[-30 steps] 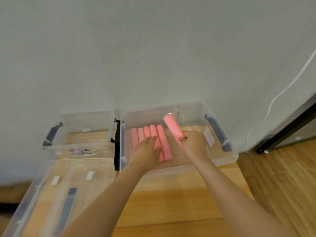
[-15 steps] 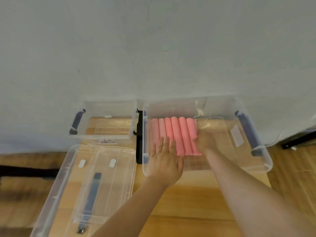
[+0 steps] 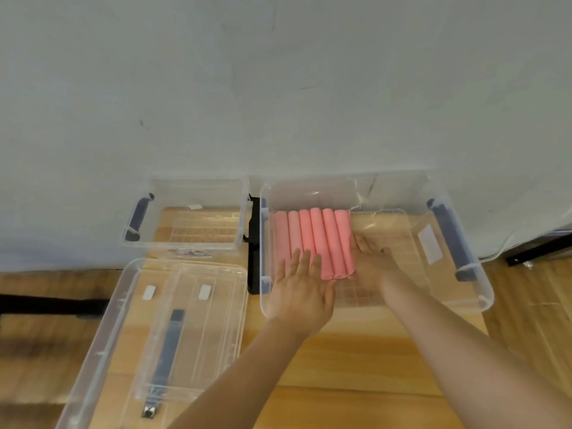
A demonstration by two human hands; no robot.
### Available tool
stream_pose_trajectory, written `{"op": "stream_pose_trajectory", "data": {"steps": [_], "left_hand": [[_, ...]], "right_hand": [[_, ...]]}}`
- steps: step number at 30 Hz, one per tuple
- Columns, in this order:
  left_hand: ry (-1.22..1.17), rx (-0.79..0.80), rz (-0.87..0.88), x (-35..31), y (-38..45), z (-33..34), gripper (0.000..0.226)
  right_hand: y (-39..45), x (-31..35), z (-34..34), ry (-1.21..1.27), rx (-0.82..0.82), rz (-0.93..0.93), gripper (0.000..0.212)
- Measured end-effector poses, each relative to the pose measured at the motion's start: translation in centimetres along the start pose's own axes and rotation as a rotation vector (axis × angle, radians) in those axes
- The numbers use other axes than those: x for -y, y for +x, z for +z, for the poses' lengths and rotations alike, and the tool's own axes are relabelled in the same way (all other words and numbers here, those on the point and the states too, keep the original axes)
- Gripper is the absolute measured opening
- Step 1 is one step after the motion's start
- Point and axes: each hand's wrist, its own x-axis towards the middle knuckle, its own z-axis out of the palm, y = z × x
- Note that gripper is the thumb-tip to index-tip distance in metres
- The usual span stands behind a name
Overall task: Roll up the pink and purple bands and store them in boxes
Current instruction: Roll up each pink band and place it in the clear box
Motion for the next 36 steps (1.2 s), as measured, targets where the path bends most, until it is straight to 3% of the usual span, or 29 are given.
{"op": "stream_pose_trajectory", "data": {"steps": [5, 8, 13, 17, 22, 25, 28, 31, 36], "left_hand": [[0.004, -0.006, -0.002, 0.2, 0.0, 0.0, 0.089], [0.007, -0.008, 0.000, 0.1, 0.1, 0.0, 0.085], [-0.001, -0.002, 0.009, 0.1, 0.1, -0.3, 0.062], [-0.004, -0.136, 0.064, 0.3, 0.0, -0.2, 0.054], [-0.121, -0.521, 0.404, 0.0, -1.9, 0.8, 0.042], [-0.004, -0.611, 0.570, 0.0, -4.3, 4.7, 0.041], [0.208, -0.599, 0.597, 0.9, -5.8, 8.4, 0.050], [0.292, -0.571, 0.516, 1.1, -7.7, 9.8, 0.053], [0.277, -0.249, 0.200, 0.8, -15.1, 14.1, 0.059]], "right_hand": [[0.0, 0.3, -0.3, 0.050, 0.067, 0.014, 0.096], [-0.4, 0.0, -1.1, 0.132, 0.026, -0.015, 0.093], [-4.3, -0.8, -2.5, 0.331, -0.260, -0.193, 0.075], [-10.5, 0.2, -2.4, 0.422, -0.454, -0.244, 0.055], [-15.8, 1.2, 1.8, 0.419, -0.810, -0.293, 0.036], [-16.8, 2.5, 7.2, 0.310, -0.993, -0.283, 0.036], [-16.1, 2.8, 12.7, 0.251, -0.984, -0.240, 0.045], [-16.4, 2.6, 16.8, 0.214, -0.843, -0.153, 0.056], [-21.3, 3.8, 22.0, 0.031, -0.717, -0.100, 0.063]]}}
